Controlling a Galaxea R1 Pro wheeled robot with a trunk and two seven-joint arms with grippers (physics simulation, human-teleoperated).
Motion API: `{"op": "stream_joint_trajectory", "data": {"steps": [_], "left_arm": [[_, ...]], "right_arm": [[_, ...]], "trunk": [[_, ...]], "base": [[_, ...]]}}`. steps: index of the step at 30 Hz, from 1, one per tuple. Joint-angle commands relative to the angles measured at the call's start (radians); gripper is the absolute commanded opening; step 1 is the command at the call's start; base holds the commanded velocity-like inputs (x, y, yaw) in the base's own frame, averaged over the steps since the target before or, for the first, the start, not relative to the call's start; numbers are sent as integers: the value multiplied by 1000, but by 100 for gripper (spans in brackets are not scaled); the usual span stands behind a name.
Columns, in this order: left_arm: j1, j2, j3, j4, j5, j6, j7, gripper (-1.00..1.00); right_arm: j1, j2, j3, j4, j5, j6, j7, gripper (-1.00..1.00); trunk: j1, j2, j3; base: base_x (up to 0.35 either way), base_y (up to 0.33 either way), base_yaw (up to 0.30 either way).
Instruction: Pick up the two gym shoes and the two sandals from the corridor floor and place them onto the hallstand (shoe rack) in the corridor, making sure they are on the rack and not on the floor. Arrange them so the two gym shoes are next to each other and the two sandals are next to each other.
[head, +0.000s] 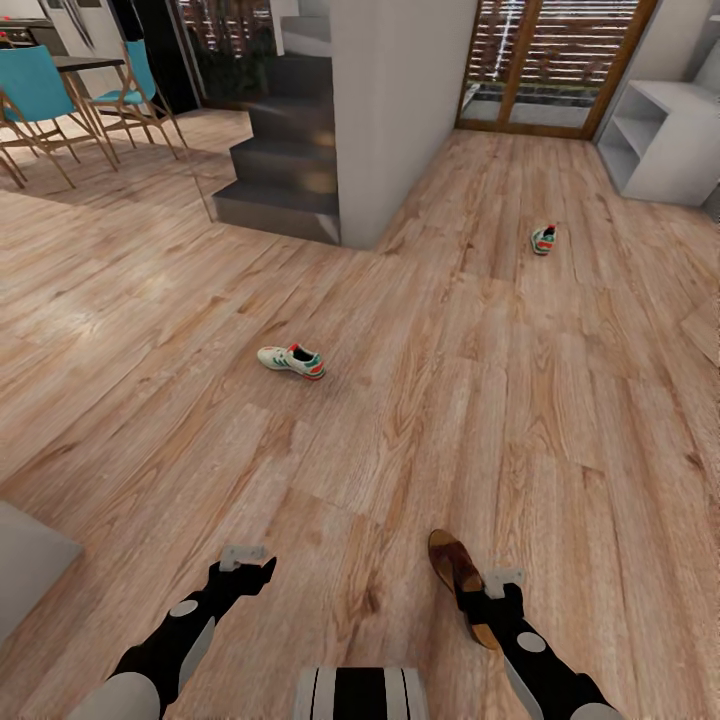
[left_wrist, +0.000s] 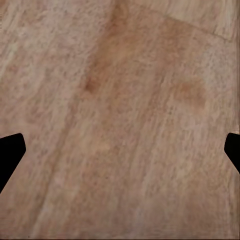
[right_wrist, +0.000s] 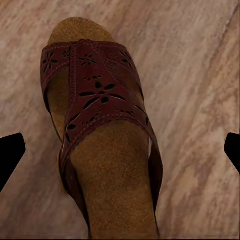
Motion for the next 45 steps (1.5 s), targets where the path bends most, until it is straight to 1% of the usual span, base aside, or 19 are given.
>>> {"op": "stream_joint_trajectory", "data": {"steps": [1,16,28,34,38,45], "left_arm": [[0,-1,8,1,-9,-4,-7,100],[0,-1,8,1,-9,-5,-7,100],[0,-2,7,1,-9,-5,-7,100],[-1,-14,6,-3,-10,-8,-7,100],[-3,-25,5,-25,-10,-11,-7,100],[-3,-36,5,-100,-10,-3,-5,100]], "right_arm": [[0,0,0,1,8,-3,-1,100],[0,0,0,1,8,-3,0,100],[0,0,-1,1,7,-3,0,100],[0,0,-2,1,7,-3,0,100],[0,0,-2,0,7,-3,0,100],[0,0,-2,1,7,-3,0,100]], "trunk": [[-1,0,-1],[-1,0,-1],[-1,0,-1],[-1,0,-1],[-1,0,-1],[-1,0,-1]], "base": [[-155,0,0],[-33,0,0],[-159,0,0],[-22,0,0],[-7,0,0],[-2,0,0]]}}
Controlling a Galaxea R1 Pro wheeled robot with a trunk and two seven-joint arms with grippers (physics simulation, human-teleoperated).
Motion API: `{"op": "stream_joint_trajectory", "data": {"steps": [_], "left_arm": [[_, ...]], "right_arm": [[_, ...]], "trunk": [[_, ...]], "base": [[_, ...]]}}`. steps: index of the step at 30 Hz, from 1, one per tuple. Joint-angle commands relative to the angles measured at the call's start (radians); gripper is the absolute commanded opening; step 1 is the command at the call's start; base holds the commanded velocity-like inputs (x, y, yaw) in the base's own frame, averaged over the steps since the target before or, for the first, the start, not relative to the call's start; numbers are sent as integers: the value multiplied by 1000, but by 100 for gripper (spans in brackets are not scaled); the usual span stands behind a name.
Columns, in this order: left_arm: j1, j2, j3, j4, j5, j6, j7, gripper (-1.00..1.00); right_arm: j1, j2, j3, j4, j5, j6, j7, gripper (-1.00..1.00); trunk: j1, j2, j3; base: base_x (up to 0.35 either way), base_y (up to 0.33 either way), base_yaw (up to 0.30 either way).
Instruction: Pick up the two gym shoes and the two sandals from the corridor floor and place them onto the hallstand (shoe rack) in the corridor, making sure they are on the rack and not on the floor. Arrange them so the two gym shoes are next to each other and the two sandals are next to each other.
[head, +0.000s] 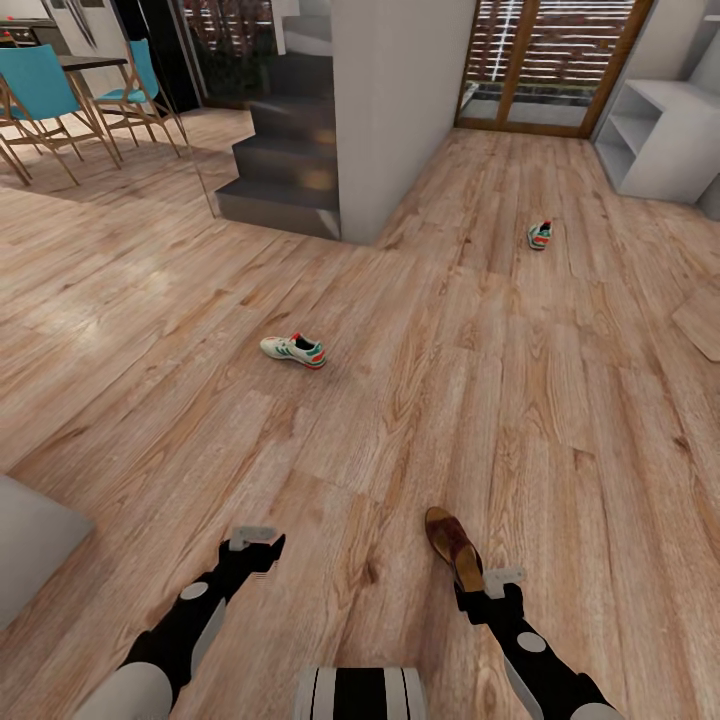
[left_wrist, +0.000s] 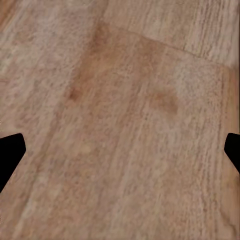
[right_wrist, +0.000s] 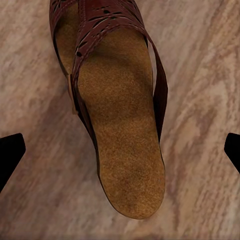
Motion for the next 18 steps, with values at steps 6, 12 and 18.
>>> {"op": "stream_joint_trajectory", "data": {"steps": [6,12,18], "left_arm": [[-2,-11,4,-48,-9,1,-18,100],[-2,-19,2,-78,-9,4,-54,100],[-3,-22,2,-87,-9,5,-82,100]], "right_arm": [[0,0,-2,0,8,-2,-1,100],[0,0,-2,0,8,-1,-1,100],[0,0,-2,-1,8,-1,-1,100]], "trunk": [[8,-14,-7],[10,-16,-32],[13,-17,-61]], "base": [[0,0,0],[0,0,0],[0,0,0]]}}
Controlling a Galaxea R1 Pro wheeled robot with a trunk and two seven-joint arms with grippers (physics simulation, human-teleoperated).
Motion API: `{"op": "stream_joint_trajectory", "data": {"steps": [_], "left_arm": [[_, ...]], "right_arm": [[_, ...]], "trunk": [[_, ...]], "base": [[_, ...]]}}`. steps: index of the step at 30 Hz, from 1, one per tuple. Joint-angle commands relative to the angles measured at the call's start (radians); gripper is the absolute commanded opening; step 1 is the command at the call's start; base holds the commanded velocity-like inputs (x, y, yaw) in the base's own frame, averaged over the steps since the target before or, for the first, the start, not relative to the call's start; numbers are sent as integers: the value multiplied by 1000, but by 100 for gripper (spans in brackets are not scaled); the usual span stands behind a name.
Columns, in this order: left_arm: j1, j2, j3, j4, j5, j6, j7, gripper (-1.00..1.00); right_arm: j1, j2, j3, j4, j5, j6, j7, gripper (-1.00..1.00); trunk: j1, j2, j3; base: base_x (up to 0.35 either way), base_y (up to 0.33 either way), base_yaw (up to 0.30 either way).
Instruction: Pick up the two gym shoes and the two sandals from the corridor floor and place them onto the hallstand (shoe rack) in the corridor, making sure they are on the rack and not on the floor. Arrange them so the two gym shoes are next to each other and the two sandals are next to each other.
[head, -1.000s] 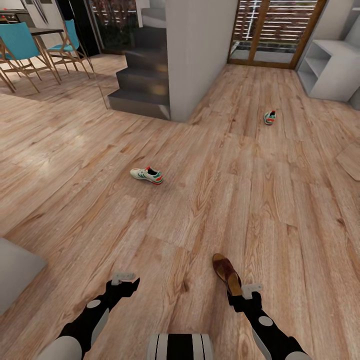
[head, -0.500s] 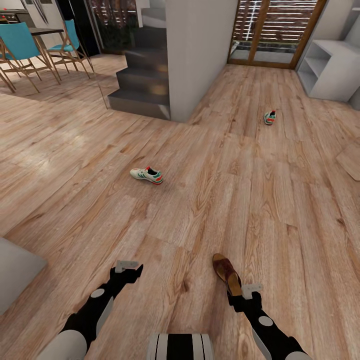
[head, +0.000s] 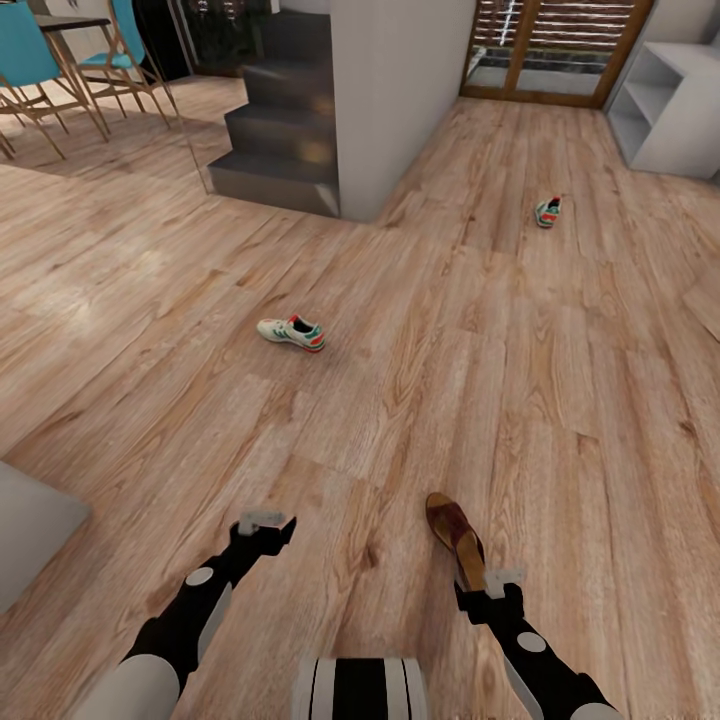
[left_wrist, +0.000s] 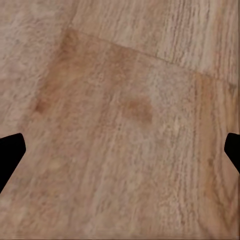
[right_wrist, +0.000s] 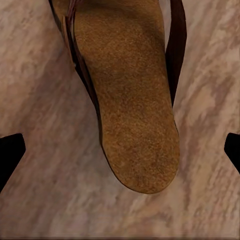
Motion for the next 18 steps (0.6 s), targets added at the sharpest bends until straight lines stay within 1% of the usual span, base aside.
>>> {"op": "stream_joint_trajectory", "data": {"steps": [1,17,18], "left_arm": [[-1,-2,8,0,-9,-4,-10,100],[0,-2,8,-3,-10,-6,-20,100],[0,-2,8,-3,-10,-6,-20,100]], "right_arm": [[0,0,-1,1,8,-3,0,100],[0,0,-1,0,8,-3,0,100],[0,-1,-1,0,8,-3,0,100]], "trunk": [[0,0,-6],[7,-4,-92],[7,-4,-94]], "base": [[0,0,0],[0,0,0],[0,0,0]]}}
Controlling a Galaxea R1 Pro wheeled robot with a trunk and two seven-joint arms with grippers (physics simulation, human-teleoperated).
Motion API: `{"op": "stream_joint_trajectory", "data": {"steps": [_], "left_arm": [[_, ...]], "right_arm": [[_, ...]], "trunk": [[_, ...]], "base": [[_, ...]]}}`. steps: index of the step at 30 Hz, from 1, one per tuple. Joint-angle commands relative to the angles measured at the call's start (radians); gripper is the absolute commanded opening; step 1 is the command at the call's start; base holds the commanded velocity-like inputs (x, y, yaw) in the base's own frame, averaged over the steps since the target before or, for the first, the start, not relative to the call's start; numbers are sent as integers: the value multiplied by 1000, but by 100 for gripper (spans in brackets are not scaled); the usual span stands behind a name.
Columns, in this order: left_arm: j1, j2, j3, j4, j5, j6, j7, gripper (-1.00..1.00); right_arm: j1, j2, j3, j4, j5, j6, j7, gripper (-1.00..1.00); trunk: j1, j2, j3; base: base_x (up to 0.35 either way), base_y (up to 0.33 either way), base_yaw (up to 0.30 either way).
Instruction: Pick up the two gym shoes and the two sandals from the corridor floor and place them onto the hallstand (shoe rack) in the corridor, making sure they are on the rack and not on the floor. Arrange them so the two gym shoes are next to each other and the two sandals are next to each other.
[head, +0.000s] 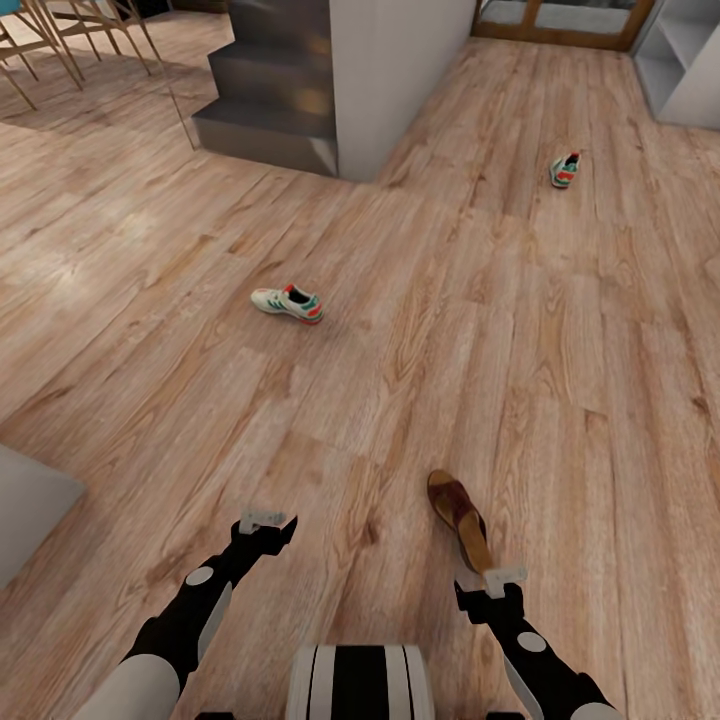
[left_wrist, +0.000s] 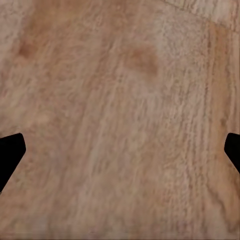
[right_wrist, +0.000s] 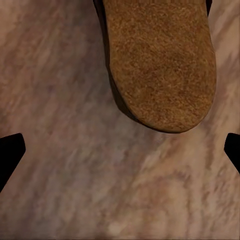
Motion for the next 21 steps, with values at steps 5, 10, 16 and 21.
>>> {"op": "stream_joint_trajectory", "data": {"steps": [5,10,16,21], "left_arm": [[0,-1,8,0,-10,-6,-8,100],[0,-1,8,0,-11,-7,-8,100],[0,-1,8,0,-11,-8,-9,100],[1,-1,9,0,-10,-8,-10,100]], "right_arm": [[0,-1,-1,0,8,-3,-1,100],[0,-1,-1,0,8,-3,-2,100],[0,-1,-1,-1,8,-3,-1,100],[0,-1,-1,-2,8,-3,-1,100]], "trunk": [[0,0,-8],[0,0,-15],[0,0,-18],[0,0,-19]], "base": [[0,0,0],[0,0,0],[6,0,0],[141,0,0]]}}
